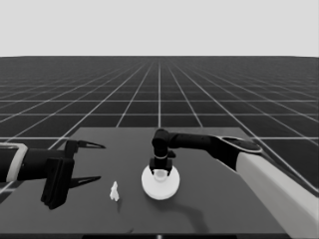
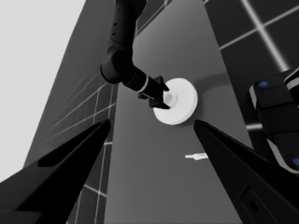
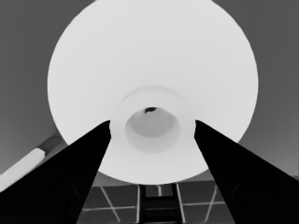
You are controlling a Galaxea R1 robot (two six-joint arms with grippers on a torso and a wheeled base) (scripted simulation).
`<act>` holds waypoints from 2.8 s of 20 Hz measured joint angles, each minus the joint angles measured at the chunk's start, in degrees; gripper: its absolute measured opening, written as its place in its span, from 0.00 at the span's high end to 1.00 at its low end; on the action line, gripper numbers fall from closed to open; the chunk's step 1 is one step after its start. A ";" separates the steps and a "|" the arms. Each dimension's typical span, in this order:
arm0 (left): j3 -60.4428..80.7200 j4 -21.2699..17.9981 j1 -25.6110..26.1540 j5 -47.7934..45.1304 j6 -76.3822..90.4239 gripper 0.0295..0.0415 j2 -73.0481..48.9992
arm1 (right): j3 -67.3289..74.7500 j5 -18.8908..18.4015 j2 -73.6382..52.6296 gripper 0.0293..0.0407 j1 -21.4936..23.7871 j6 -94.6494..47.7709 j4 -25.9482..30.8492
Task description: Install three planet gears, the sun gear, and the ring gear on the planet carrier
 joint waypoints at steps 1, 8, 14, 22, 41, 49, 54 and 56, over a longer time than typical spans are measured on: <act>0.00 0.00 0.00 0.00 0.00 0.25 0.00 | 0.00 0.00 0.00 0.54 0.00 0.50 0.00; 0.00 0.00 0.00 0.00 0.00 0.25 0.00 | 0.00 0.00 0.00 0.54 0.00 4.00 0.00; 0.00 0.00 0.00 0.00 0.00 0.25 0.00 | 0.00 0.00 0.00 0.54 0.00 7.00 0.00; 0.00 0.00 0.00 0.00 0.00 0.25 0.00 | 0.00 0.00 0.00 0.54 0.00 11.00 0.00; 0.00 0.00 0.00 0.00 0.00 0.25 0.00 | 0.00 0.00 0.00 0.54 -0.01 20.50 0.00; 0.00 0.00 0.00 0.00 0.00 0.25 0.00 | 0.00 0.00 0.00 0.54 0.00 24.50 0.00; 0.00 0.00 0.00 0.00 0.00 0.25 0.00 | 0.00 0.01 0.01 0.20 0.04 25.17 0.00; 0.00 0.00 0.00 0.00 0.00 0.25 0.00 | 0.00 0.01 0.01 0.19 0.04 25.21 0.00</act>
